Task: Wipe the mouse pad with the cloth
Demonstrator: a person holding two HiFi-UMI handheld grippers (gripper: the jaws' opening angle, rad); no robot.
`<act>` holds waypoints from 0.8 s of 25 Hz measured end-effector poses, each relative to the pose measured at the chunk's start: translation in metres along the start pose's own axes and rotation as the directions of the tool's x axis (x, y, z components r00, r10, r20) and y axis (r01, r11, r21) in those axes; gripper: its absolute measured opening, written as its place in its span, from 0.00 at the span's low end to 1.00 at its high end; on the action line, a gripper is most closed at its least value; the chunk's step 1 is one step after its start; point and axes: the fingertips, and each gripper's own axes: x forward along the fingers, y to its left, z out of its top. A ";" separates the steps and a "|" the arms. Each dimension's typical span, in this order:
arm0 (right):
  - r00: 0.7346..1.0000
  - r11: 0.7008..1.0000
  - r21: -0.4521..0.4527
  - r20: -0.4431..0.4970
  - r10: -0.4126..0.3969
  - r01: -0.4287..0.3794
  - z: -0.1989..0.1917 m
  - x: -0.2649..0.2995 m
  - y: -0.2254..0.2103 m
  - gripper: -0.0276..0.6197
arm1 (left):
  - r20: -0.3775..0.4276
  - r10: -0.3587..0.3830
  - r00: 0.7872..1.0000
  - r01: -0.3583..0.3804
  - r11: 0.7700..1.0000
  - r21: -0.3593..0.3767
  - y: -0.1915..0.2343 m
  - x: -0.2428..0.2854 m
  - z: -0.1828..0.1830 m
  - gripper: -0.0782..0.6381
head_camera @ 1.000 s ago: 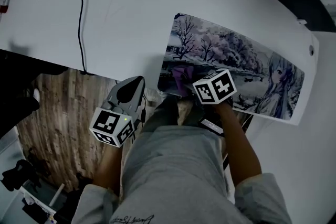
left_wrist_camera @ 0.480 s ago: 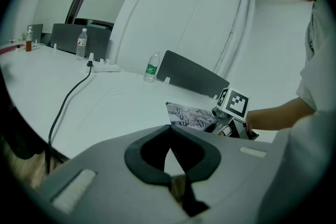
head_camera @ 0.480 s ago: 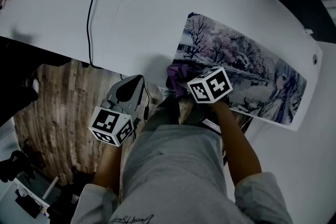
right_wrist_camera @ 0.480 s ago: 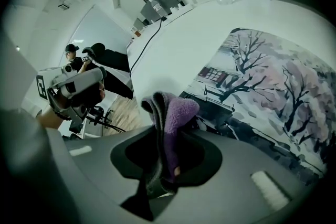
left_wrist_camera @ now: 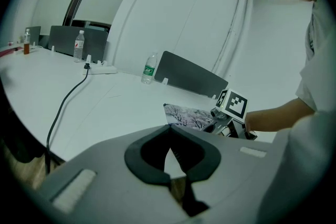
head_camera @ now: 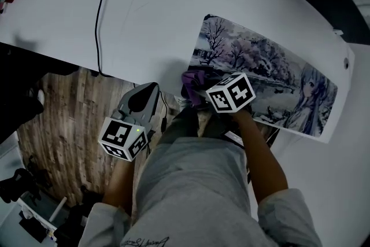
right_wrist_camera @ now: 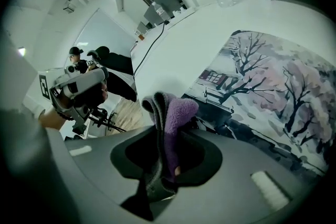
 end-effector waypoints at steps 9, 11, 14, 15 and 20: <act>0.990 0.999 0.012 0.139 -0.036 0.035 -0.005 -0.059 -0.018 0.20 | -0.010 -0.059 0.998 0.060 0.996 0.065 -0.039 0.028 0.020 0.13; 0.981 0.998 0.014 0.182 -0.064 0.062 -0.007 -0.081 -0.029 0.20 | -0.009 -0.087 0.996 0.087 0.993 0.080 -0.057 0.039 0.026 0.13; 0.963 0.994 0.034 0.246 -0.113 0.108 -0.011 -0.114 -0.045 0.20 | -0.021 -0.125 0.992 0.127 0.986 0.108 -0.085 0.052 0.030 0.13; 0.955 0.992 0.042 0.268 -0.128 0.121 -0.012 -0.125 -0.049 0.20 | -0.025 -0.134 0.991 0.136 0.984 0.116 -0.093 0.055 0.031 0.13; 0.912 0.982 0.051 0.366 -0.186 0.180 -0.024 -0.174 -0.059 0.20 | -0.019 -0.167 0.986 0.168 0.974 0.151 -0.133 0.069 0.042 0.13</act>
